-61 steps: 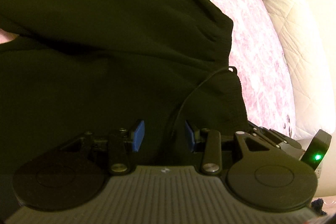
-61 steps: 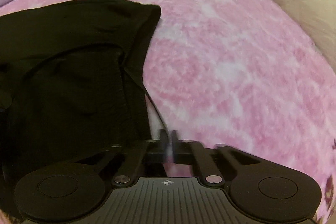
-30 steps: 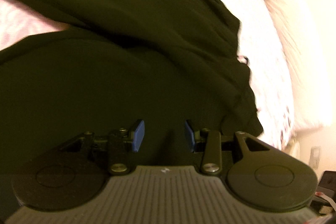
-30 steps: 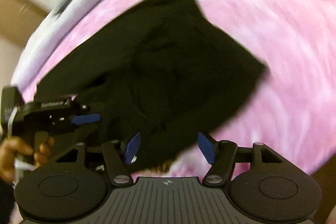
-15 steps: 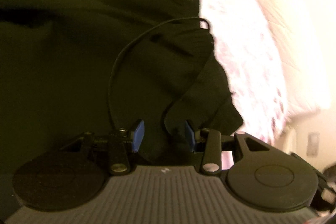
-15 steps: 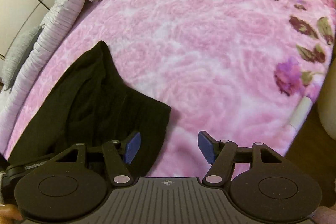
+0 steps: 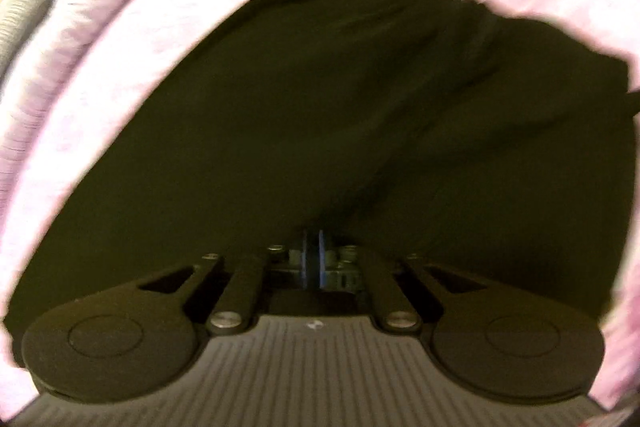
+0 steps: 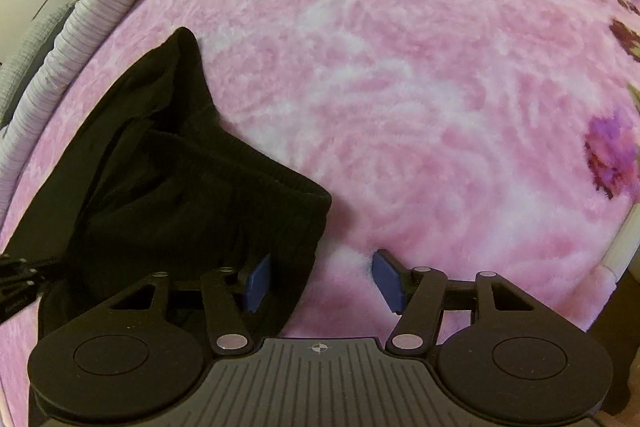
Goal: Fold clothes
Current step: 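Lay the folded part down with the left gripper while the right gripper opens, then pull both grippers back from the black sweatpants lying flat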
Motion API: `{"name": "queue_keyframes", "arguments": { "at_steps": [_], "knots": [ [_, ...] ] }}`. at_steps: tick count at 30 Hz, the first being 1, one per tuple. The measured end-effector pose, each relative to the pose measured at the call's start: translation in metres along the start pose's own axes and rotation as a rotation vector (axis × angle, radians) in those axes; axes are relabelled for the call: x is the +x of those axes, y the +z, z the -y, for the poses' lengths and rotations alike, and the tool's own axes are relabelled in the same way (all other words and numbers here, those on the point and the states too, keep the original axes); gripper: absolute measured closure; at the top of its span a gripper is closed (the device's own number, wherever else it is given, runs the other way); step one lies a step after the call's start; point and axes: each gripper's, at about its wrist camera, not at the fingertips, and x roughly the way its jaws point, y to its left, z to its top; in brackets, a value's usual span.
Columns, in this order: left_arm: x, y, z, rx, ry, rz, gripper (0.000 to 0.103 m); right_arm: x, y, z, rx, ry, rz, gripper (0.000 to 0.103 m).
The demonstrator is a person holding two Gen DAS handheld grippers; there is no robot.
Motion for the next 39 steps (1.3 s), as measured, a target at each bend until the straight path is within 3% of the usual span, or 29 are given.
{"name": "queue_keyframes", "arguments": {
  "at_steps": [2, 6, 10, 15, 19, 22, 24, 29, 39],
  "knots": [
    [-0.002, -0.008, -0.013, -0.073, -0.021, -0.018, 0.098, -0.002, 0.000, 0.001, 0.004, 0.005, -0.003, 0.043],
    [-0.006, -0.030, -0.018, -0.208, 0.003, -0.038, 0.088, 0.000, 0.002, 0.001, 0.000, 0.012, -0.013, 0.042],
    [-0.011, -0.052, -0.024, -0.342, 0.027, -0.059, 0.086, 0.000, 0.005, 0.002, -0.007, 0.022, -0.027, 0.042],
    [-0.016, -0.080, -0.030, -0.510, 0.057, -0.084, 0.088, -0.015, 0.012, -0.013, -0.063, -0.055, -0.046, 0.042],
    [-0.061, -0.109, -0.056, -0.612, 0.085, -0.175, 0.085, -0.047, 0.010, -0.046, -0.165, -0.034, -0.035, 0.042],
    [-0.109, -0.123, -0.052, -0.642, 0.136, -0.211, 0.079, -0.072, -0.002, -0.082, -0.251, 0.054, -0.091, 0.042],
    [-0.144, -0.131, -0.046, -0.688, 0.147, -0.198, 0.074, -0.088, -0.011, -0.105, -0.315, 0.089, -0.119, 0.042],
    [-0.218, -0.153, -0.029, -0.808, 0.175, -0.132, 0.074, -0.116, -0.029, -0.143, -0.429, 0.149, -0.167, 0.042],
    [-0.316, -0.202, -0.033, -0.932, 0.263, -0.062, 0.074, -0.156, -0.046, -0.168, -0.573, 0.118, -0.170, 0.042]
  ]
}}
